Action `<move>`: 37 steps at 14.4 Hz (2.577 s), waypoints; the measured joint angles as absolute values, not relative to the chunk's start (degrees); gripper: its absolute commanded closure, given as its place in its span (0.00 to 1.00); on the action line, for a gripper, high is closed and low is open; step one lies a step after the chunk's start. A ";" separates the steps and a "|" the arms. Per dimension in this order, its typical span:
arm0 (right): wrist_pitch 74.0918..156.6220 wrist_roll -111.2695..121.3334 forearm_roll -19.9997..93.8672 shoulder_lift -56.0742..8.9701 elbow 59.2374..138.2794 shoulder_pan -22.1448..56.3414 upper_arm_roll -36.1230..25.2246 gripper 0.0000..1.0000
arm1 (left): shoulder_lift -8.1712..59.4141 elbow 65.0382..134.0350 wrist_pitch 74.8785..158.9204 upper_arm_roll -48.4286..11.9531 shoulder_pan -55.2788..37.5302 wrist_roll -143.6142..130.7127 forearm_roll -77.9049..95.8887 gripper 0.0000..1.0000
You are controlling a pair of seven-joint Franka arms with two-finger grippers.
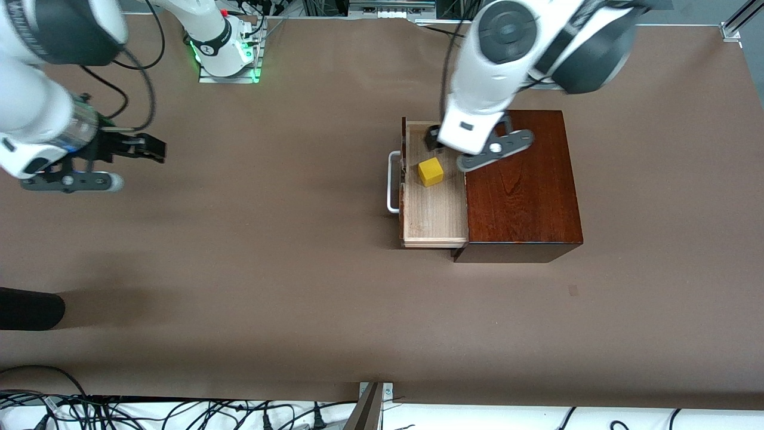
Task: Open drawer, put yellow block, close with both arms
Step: 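Move the left gripper to the drawer front while the right gripper retracts, then push the drawer shut into the box with the left gripper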
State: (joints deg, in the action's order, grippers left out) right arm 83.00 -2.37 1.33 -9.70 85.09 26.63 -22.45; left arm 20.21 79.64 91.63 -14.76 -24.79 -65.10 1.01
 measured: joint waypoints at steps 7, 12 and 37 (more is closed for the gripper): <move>82.18 -1.70 1.32 -3.16 89.89 9.58 -4.95 0.00 | 29.66 78.23 103.17 -12.97 -35.14 -85.66 0.37 0.00; 84.98 1.37 1.32 -1.48 92.68 8.89 -4.61 0.00 | 36.14 73.27 106.01 -12.75 -39.27 -96.92 0.37 0.06; 86.22 3.13 1.22 -2.43 92.27 8.25 -7.26 0.00 | 43.31 73.69 108.18 -9.01 -40.98 -104.12 -4.85 1.00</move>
